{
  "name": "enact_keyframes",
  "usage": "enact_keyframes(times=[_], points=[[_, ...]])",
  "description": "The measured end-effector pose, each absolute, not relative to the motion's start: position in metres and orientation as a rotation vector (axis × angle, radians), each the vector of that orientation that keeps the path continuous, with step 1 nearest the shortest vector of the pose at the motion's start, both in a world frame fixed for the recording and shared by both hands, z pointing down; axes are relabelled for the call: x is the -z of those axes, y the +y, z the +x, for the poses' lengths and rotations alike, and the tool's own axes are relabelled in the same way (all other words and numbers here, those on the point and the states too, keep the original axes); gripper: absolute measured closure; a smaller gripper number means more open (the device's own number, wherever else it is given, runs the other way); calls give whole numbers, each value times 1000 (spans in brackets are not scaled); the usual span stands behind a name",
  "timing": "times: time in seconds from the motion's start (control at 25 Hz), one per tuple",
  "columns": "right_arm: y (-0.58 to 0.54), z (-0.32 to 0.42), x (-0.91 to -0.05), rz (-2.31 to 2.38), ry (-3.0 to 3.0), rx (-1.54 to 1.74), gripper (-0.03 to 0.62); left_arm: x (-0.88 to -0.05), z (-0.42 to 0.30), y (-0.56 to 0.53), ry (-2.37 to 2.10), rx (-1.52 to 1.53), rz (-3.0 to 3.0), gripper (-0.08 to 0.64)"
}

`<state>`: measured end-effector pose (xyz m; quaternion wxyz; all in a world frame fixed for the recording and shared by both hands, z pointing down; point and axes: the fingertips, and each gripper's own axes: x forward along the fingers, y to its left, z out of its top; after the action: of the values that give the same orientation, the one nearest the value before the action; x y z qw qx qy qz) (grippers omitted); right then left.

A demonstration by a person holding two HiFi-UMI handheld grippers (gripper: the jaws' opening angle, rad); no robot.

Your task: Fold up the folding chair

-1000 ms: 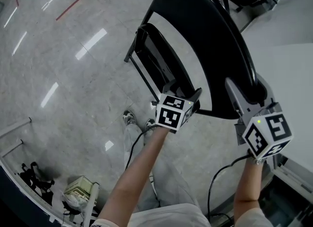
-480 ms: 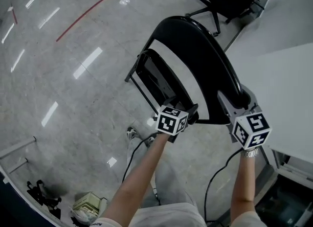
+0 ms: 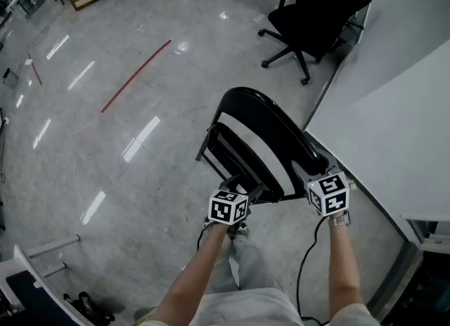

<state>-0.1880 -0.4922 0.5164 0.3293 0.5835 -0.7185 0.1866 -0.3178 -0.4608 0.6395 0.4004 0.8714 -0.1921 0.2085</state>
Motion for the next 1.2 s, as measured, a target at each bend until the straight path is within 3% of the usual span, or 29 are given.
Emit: enact_keyframes(times=[0.56, 1.2], points=[[-473, -203, -519, 1475, -1849, -592, 347, -500, -330, -475, -470, -523, 2477, 230], [-464, -217, -521, 1425, -1872, -656, 398, -454, -320, -482, -531, -559, 2518, 230]])
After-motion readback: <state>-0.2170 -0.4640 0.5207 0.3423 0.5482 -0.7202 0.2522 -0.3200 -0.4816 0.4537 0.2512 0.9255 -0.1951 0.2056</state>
